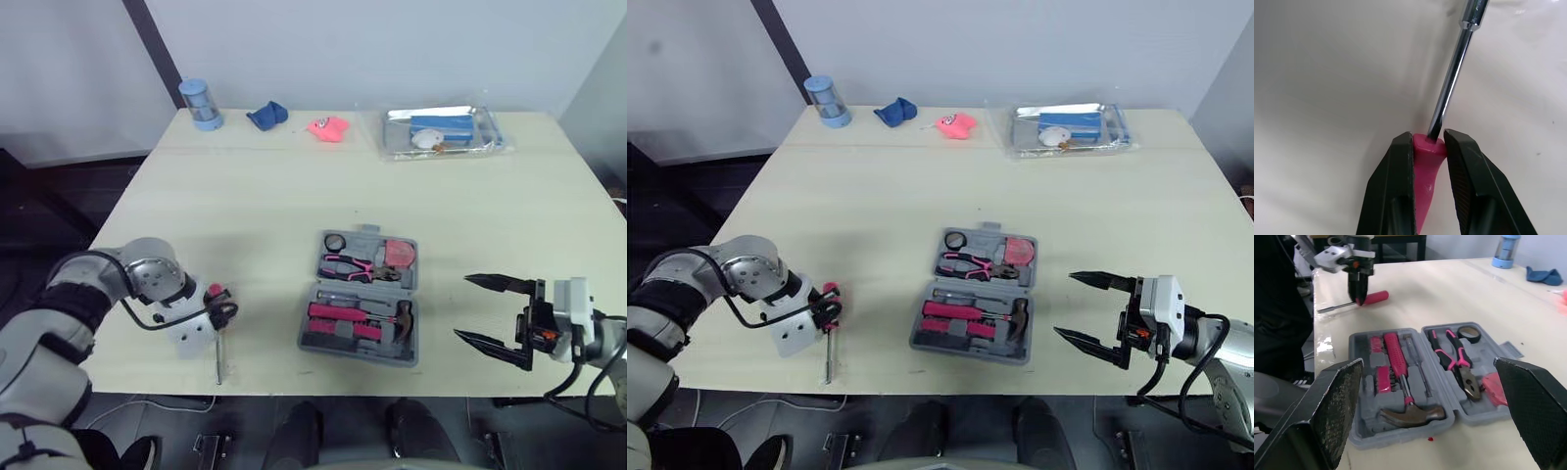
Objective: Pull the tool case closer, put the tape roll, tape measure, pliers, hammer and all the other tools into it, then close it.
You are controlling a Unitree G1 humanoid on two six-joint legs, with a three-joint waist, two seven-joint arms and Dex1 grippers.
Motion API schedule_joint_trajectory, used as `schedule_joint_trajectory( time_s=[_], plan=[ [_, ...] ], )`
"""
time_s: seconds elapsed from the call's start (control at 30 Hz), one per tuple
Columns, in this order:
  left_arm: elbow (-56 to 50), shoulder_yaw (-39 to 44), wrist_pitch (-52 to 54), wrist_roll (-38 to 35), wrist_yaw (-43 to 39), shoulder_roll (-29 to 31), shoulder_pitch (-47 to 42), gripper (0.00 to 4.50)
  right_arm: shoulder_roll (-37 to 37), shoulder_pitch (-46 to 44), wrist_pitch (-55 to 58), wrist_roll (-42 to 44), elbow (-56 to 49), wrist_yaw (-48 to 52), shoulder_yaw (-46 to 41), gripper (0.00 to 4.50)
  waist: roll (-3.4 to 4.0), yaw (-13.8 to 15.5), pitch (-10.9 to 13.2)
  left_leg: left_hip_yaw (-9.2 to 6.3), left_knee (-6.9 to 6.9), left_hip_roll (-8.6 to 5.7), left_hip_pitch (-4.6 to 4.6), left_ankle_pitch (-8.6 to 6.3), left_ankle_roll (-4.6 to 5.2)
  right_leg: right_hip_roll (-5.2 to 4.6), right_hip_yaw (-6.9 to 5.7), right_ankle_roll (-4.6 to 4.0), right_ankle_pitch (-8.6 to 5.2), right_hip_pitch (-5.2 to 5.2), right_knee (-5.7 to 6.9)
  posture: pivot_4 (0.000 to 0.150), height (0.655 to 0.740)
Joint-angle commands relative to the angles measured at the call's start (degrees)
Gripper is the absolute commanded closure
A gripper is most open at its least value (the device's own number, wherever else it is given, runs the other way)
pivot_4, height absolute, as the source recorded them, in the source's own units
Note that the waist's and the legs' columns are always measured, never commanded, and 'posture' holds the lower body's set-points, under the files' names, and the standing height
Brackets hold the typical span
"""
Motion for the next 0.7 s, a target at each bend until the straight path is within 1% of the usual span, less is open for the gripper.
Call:
schedule_joint_trajectory(
  time_s=[0.03,0.27,0.33,0.53,0.63,0.7],
  plan=[
    [-5.70,5.25,11.29,-5.83,-2.78,1.05,2.66,4.05,-0.27,-0.27,-0.39,0.92,-1.86,-0.29,-1.38,0.00,0.00,-0.11,0.00,0.00,0.01,0.00,-0.01,0.00,0.00,0.00,0.00,0.00,0.00,0.00,0.00,0.150,0.7400],
    [-28.08,18.26,45.51,-14.18,-2.08,5.38,18.88,4.05,-0.03,-1.06,-0.35,0.80,-1.42,-0.26,-0.74,0.00,0.04,-1.08,0.03,0.02,-0.02,0.05,0.02,0.00,0.00,0.04,0.06,-0.02,-0.02,-0.05,0.10,0.150,0.7400],
    [-35.42,22.65,57.24,-17.66,-0.85,5.78,24.14,4.05,-0.11,-1.23,-0.30,0.84,-1.23,-0.11,-0.76,0.00,0.05,-1.07,0.05,0.01,0.00,0.05,0.03,0.00,0.00,0.04,0.06,-0.04,-0.02,-0.05,0.15,0.150,0.7400],
    [-54.32,33.34,91.16,-25.70,6.50,1.91,33.63,4.05,-0.09,-1.87,-0.28,0.66,-0.76,0.09,-0.47,0.00,0.04,-0.33,0.07,0.02,0.01,0.05,0.02,0.00,0.00,0.04,0.06,-0.03,-0.03,-0.04,0.12,0.150,0.7400],
    [-60.81,36.55,105.64,-28.95,10.40,-0.35,35.06,4.05,0.20,-2.16,-0.46,0.49,-0.56,0.01,-0.17,0.00,0.03,-0.27,0.08,0.02,0.01,0.05,0.03,0.00,0.00,0.04,0.05,-0.03,-0.03,-0.04,0.13,0.150,0.7400],
    [-62.95,37.73,112.58,-29.92,13.78,-2.10,34.67,4.05,0.47,-2.30,-0.67,0.28,-0.31,-0.01,0.10,0.00,0.03,-0.23,0.08,0.02,0.01,0.05,0.04,0.00,0.00,0.04,0.05,-0.03,-0.03,-0.04,0.14,0.150,0.7400]
  ],
)
